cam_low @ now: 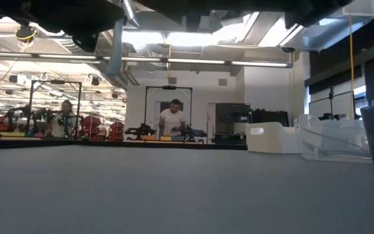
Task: Sort silverware by color (type)
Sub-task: Put the light blue spoon into the white bin
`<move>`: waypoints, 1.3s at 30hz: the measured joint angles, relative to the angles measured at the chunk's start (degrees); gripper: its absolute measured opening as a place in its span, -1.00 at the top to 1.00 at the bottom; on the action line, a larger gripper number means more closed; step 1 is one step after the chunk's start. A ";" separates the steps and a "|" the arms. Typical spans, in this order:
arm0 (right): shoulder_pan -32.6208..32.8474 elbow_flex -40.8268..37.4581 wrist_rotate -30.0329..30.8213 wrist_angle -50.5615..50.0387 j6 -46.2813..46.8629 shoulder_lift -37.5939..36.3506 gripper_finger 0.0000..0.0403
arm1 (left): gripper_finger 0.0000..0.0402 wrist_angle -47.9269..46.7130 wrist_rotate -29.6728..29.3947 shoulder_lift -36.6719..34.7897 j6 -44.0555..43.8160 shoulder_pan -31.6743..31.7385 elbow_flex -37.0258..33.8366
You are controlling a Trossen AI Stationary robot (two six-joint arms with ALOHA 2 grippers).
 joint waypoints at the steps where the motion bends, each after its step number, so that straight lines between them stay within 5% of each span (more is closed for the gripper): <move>1: -0.07 0.60 0.33 0.06 0.00 0.44 -0.14 | 0.82 -0.02 0.03 0.00 0.00 0.02 0.00; 24: -0.80 3.34 -1.77 -3.68 1.76 1.49 0.95 | 0.82 0.03 0.46 -0.04 0.46 0.01 0.04; 33: -0.76 3.34 -1.94 -4.38 0.48 1.51 0.98 | 0.80 -0.24 1.68 -0.04 0.16 0.09 0.04; 39: -0.76 3.30 0.28 -6.69 -1.33 0.91 0.99 | 0.54 -0.36 2.38 -0.04 -0.09 0.30 0.04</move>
